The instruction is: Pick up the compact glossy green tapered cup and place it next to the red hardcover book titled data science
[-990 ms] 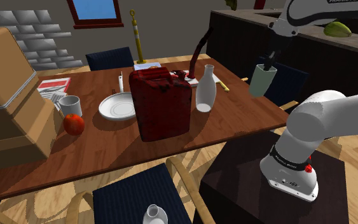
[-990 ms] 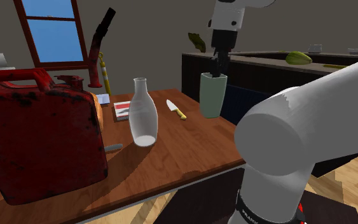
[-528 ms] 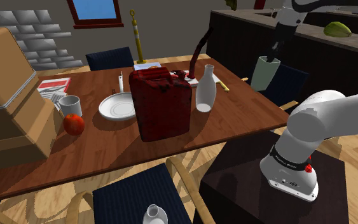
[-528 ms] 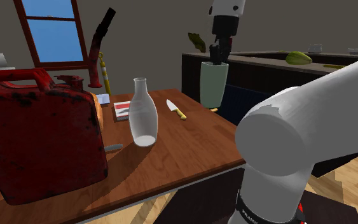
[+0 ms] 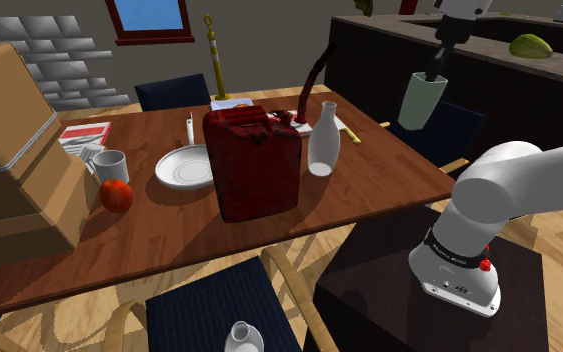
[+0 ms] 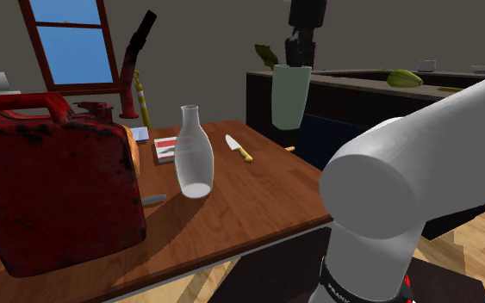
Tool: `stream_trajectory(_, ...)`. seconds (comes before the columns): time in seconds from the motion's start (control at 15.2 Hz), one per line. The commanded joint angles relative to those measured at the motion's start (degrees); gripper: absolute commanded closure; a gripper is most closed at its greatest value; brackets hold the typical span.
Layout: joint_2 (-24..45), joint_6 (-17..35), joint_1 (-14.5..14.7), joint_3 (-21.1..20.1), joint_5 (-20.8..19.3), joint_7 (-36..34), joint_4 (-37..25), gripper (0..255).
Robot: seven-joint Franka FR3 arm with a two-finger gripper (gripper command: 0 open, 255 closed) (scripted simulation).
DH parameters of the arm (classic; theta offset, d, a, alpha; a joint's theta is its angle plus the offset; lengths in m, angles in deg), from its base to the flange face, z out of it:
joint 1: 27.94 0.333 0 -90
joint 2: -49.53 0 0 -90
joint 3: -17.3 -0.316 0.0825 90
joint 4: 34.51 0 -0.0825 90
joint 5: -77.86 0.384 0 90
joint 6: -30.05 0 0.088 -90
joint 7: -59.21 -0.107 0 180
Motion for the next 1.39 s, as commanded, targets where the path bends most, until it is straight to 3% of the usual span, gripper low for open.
stream_trajectory(0.0, 0.5, -1.3, 0.2, -0.3, 0.3, 0.1, -1.8, 255)
stream_trajectory(0.66, 18.1, 5.8, 6.6, -1.8, 5.8, -4.7, -11.8, 255)
stream_trajectory(1.32, 39.1, 8.9, 11.6, -1.8, 12.4, -6.6, -29.0, 255)
